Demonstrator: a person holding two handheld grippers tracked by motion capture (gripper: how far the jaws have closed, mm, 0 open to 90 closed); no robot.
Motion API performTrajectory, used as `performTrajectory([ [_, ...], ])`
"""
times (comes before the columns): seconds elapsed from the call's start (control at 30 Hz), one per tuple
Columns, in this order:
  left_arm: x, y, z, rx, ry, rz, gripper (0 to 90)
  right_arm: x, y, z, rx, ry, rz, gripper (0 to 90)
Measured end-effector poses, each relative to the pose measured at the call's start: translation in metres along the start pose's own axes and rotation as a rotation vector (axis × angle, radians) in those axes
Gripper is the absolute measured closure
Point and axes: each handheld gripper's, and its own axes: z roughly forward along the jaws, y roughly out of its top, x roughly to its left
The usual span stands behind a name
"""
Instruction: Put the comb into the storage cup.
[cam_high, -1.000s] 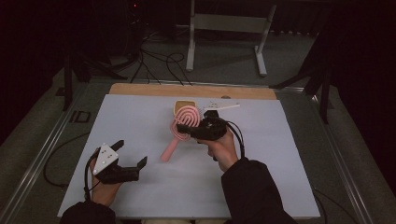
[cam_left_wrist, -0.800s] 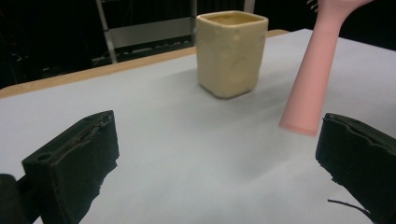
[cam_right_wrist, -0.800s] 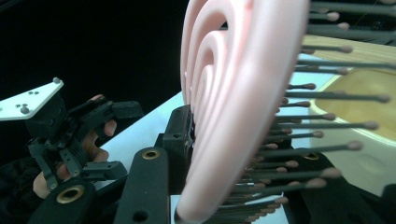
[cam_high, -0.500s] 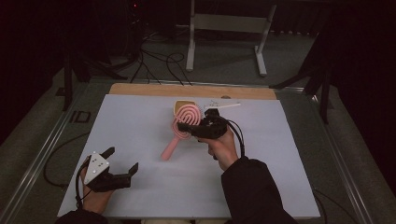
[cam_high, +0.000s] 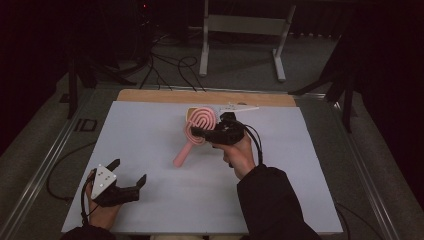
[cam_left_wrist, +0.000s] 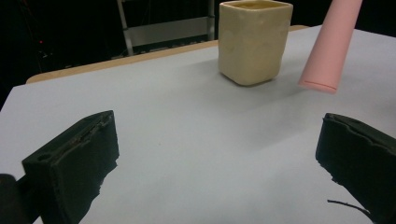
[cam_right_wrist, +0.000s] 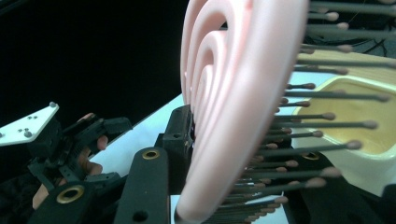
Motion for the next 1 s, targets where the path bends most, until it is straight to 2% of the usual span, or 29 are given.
performTrajectory([
  [0.13, -0.001, 0.0, -0.001, -0.012, 0.002, -0.004, 0.1, -0.001, 0.004, 0.0, -0.008, -0.005, 0.005, 63.7],
  [0.4, 0.0, -0.001, 0.003, -0.006, 0.013, -0.009, 0.0, -0.002, 0.011, -0.002, -0.023, -0.013, 0.008, 63.7],
  [0.6, 0.001, -0.001, 0.003, -0.006, 0.034, -0.012, 0.1, -0.003, 0.019, -0.004, -0.036, -0.015, 0.008, 63.7],
  [1.0, -0.001, -0.001, 0.004, -0.006, 0.038, -0.004, 0.1, -0.004, 0.028, -0.003, -0.037, -0.029, 0.007, 63.7],
])
